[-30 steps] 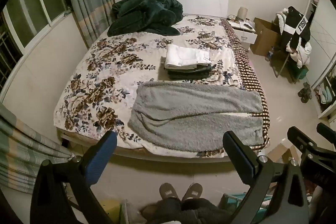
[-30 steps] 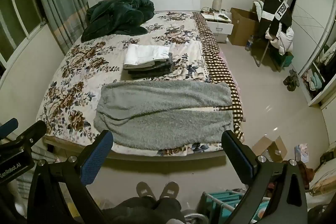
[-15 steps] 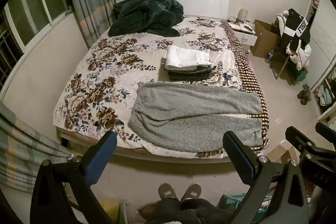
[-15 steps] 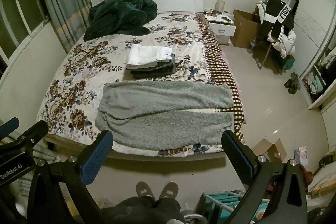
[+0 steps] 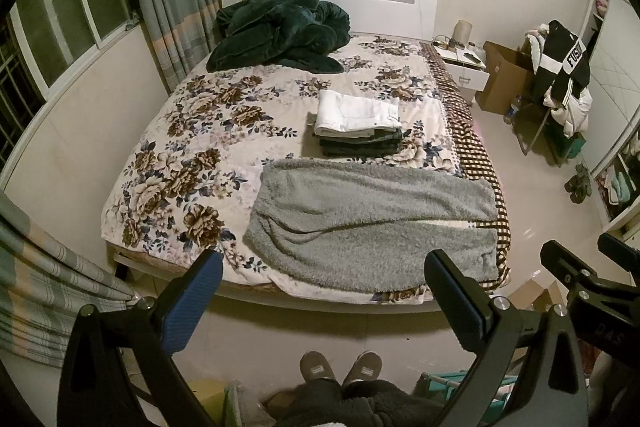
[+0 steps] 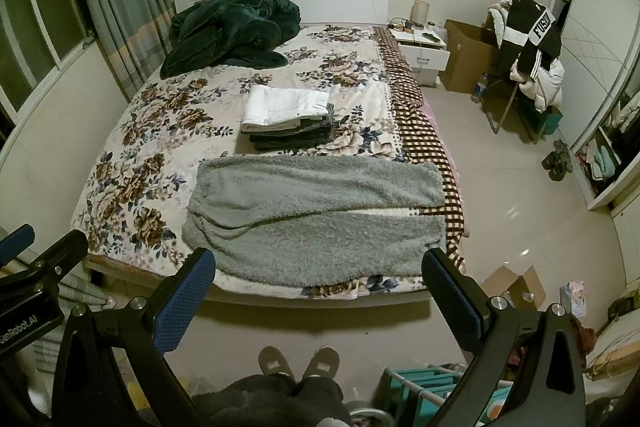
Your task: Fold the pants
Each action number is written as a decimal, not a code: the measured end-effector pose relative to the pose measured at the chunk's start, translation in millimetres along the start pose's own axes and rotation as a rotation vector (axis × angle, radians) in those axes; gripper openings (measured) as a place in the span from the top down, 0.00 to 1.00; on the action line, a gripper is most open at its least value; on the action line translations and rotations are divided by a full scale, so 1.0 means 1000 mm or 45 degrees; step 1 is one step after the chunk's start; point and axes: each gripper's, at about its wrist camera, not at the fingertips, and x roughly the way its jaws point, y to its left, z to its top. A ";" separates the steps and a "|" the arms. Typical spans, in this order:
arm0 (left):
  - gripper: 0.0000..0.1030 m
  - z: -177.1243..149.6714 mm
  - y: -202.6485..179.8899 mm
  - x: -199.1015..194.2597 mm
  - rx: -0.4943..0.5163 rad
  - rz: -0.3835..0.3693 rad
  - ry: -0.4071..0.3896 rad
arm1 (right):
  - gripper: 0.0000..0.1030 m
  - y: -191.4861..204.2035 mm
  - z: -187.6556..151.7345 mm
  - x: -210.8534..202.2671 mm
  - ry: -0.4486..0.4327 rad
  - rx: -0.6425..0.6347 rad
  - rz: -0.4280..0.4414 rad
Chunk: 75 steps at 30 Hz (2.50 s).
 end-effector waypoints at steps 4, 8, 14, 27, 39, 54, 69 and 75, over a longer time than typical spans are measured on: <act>0.00 0.000 0.000 0.000 -0.003 0.000 -0.003 | 0.00 0.001 0.000 -0.001 0.000 -0.001 0.000; 0.00 0.000 0.001 0.000 -0.003 -0.002 -0.004 | 0.00 0.000 0.000 0.000 0.000 0.001 0.002; 0.00 0.002 -0.002 -0.005 -0.004 -0.003 -0.005 | 0.00 0.000 0.000 0.000 -0.001 -0.001 0.000; 0.00 0.001 -0.002 -0.005 -0.007 -0.006 -0.009 | 0.00 0.021 0.001 -0.006 -0.003 -0.001 0.001; 0.00 0.001 -0.002 -0.005 -0.008 -0.008 -0.014 | 0.00 0.020 0.002 -0.006 -0.007 -0.001 0.004; 0.00 0.006 -0.005 -0.007 -0.009 -0.007 -0.022 | 0.00 0.034 0.028 -0.020 0.002 -0.006 0.019; 0.00 0.059 -0.022 0.047 -0.099 0.132 -0.028 | 0.00 -0.001 0.063 0.055 0.015 0.020 0.010; 0.00 0.089 -0.017 0.122 -0.137 0.244 -0.003 | 0.00 -0.024 0.099 0.133 0.025 0.049 -0.031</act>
